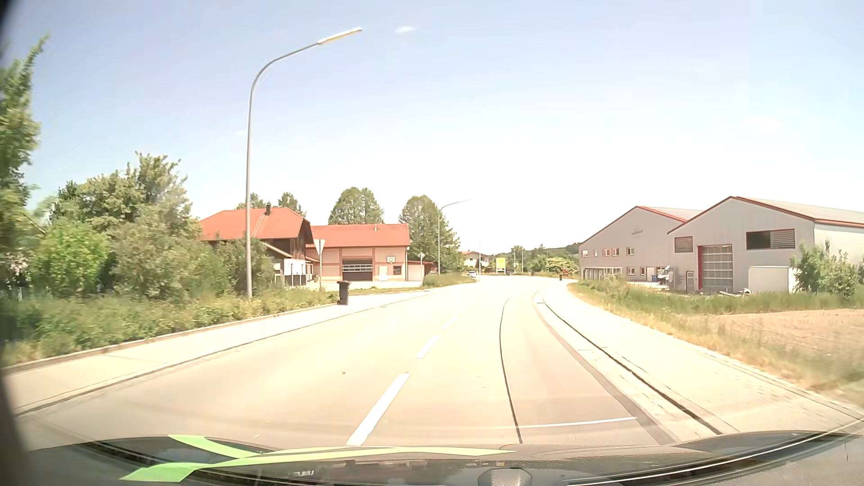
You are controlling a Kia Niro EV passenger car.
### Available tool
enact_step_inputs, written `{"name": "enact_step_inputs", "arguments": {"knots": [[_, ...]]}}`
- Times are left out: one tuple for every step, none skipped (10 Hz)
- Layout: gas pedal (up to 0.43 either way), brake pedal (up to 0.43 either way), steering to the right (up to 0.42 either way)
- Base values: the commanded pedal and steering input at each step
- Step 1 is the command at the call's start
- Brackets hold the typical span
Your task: Follow the waypoints while adhering to traffic rules and regulations
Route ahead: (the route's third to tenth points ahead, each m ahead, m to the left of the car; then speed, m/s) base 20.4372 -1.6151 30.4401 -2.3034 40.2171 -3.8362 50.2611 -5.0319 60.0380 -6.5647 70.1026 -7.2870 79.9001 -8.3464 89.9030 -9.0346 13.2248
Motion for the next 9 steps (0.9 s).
{"name": "enact_step_inputs", "arguments": {"knots": [[0.13, 0.0, 0.023], [0.138, 0.0, 0.024], [0.138, 0.0, 0.024], [0.138, 0.0, 0.024], [0.138, 0.0, 0.024], [0.138, 0.0, 0.024], [0.138, 0.0, 0.024], [0.138, 0.0, 0.025], [0.138, 0.0, 0.025]]}}
